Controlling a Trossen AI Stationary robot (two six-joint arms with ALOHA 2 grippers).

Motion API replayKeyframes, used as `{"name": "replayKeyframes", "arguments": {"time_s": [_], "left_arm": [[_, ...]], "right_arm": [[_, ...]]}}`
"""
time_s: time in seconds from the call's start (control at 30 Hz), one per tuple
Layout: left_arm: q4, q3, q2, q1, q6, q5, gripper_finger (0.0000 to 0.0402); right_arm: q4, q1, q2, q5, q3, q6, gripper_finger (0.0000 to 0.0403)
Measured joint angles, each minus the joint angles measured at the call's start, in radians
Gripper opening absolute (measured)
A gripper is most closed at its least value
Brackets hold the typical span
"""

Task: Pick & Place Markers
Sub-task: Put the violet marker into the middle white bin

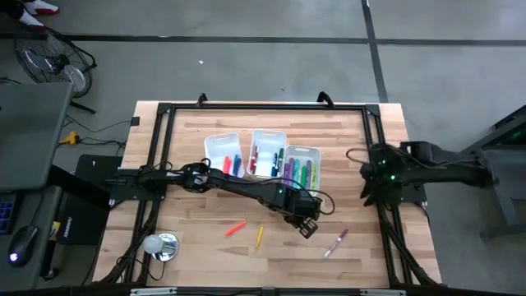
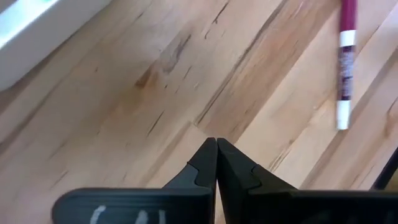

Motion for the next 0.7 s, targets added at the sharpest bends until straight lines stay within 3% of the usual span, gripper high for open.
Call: {"name": "replayKeyframes", "arguments": {"time_s": [0.2, 0.5, 0.7], "left_arm": [[0.013, 0.0, 0.0, 0.0, 0.065, 0.007, 0.0], [0.028, 0.0, 0.0, 0.0, 0.175, 0.018, 0.0], [0.028, 0.0, 0.0, 0.0, 0.189, 0.018, 0.0001]], "right_arm": [[0.161, 0.319, 0.117, 0.116, -0.005, 0.155, 0.0176], [0.287, 0.906, 0.507, 0.47, 0.034, 0.417, 0.0176], [0.484, 1.136, 0.732, 0.545, 0.034, 0.619, 0.0176]]}}
